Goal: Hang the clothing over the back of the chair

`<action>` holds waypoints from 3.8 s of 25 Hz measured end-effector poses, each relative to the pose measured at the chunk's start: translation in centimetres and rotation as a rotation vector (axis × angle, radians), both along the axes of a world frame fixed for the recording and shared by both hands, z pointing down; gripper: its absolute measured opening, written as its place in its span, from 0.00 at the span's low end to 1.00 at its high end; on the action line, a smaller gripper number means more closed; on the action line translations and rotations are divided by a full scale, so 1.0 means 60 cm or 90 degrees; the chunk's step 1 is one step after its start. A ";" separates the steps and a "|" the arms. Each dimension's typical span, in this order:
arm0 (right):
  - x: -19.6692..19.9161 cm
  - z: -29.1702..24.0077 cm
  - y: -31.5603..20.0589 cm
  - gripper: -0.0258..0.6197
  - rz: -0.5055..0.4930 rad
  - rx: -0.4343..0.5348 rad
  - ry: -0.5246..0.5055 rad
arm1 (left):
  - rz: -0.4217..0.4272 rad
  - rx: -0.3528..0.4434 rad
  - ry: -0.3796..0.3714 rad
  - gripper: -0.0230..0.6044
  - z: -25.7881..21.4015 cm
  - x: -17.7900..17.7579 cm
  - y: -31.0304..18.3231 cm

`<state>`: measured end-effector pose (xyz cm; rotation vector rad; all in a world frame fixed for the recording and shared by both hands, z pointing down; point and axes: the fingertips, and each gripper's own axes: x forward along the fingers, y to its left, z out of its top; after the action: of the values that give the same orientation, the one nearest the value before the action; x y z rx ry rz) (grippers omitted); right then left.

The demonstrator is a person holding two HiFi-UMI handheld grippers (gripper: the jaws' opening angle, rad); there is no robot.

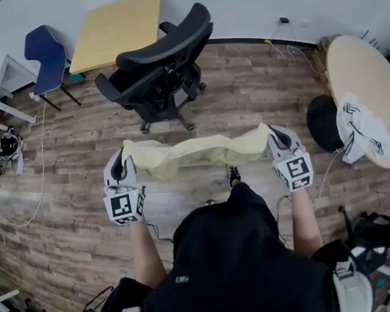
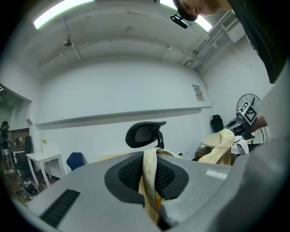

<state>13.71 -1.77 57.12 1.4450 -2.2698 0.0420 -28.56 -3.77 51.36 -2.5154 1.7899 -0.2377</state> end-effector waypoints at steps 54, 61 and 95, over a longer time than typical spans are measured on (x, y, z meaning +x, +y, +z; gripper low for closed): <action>0.033 -0.095 -0.410 0.04 -0.242 0.071 -0.033 | -0.237 0.083 -0.037 0.04 -0.135 0.082 -0.127; 0.012 -0.129 -0.455 0.04 -0.287 0.108 -0.057 | -0.267 0.121 -0.069 0.04 -0.194 0.089 -0.122; -0.015 -0.267 -0.584 0.04 -0.314 0.230 -0.081 | -0.278 0.248 -0.041 0.04 -0.328 0.070 -0.205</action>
<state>12.79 -36.83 41.10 1.0151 -2.7836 -0.4593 -24.35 -16.06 31.70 -1.8258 2.0972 0.0200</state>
